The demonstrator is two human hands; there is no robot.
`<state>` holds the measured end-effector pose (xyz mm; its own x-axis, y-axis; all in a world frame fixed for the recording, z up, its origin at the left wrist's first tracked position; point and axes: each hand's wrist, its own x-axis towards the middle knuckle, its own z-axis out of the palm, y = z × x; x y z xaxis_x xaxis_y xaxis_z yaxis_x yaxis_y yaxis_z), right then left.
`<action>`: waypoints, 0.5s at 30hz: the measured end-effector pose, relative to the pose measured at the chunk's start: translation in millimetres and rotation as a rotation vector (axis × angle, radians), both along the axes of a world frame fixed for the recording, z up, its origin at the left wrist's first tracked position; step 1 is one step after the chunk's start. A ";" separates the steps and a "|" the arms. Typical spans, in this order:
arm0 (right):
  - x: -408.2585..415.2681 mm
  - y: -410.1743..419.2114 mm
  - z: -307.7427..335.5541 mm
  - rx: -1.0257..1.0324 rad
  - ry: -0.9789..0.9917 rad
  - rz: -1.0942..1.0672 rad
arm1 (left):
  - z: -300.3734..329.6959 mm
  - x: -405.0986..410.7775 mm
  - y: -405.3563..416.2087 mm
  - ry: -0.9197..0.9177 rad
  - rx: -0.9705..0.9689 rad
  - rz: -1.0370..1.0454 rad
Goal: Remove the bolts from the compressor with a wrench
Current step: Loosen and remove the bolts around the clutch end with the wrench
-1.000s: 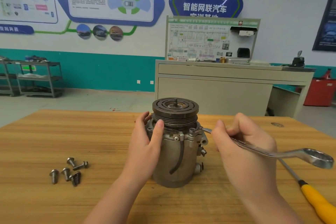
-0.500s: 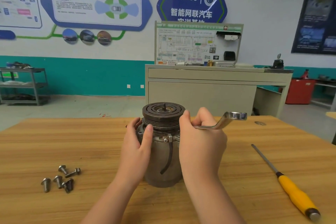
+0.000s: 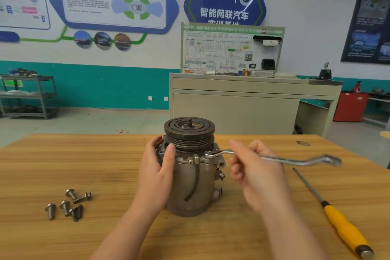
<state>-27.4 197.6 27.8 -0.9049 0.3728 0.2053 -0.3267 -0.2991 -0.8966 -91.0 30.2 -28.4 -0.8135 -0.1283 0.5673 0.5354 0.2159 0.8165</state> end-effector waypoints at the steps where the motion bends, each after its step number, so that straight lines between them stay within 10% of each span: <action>1: -5.4 8.5 4.8 -0.081 -0.046 0.106 | -0.6 -0.1 -0.2 -0.001 0.001 0.001; 5: -21.4 19.6 22.4 -0.154 0.120 0.126 | -1.8 -1.1 -0.6 -0.004 -0.010 -0.007; 10: -12.9 7.1 18.2 0.384 0.233 -0.196 | -2.6 -1.9 -0.5 -0.005 -0.017 0.002; 15: -1.9 -13.6 5.7 0.451 0.290 -0.305 | -2.9 -2.7 -1.4 -0.005 -0.008 0.001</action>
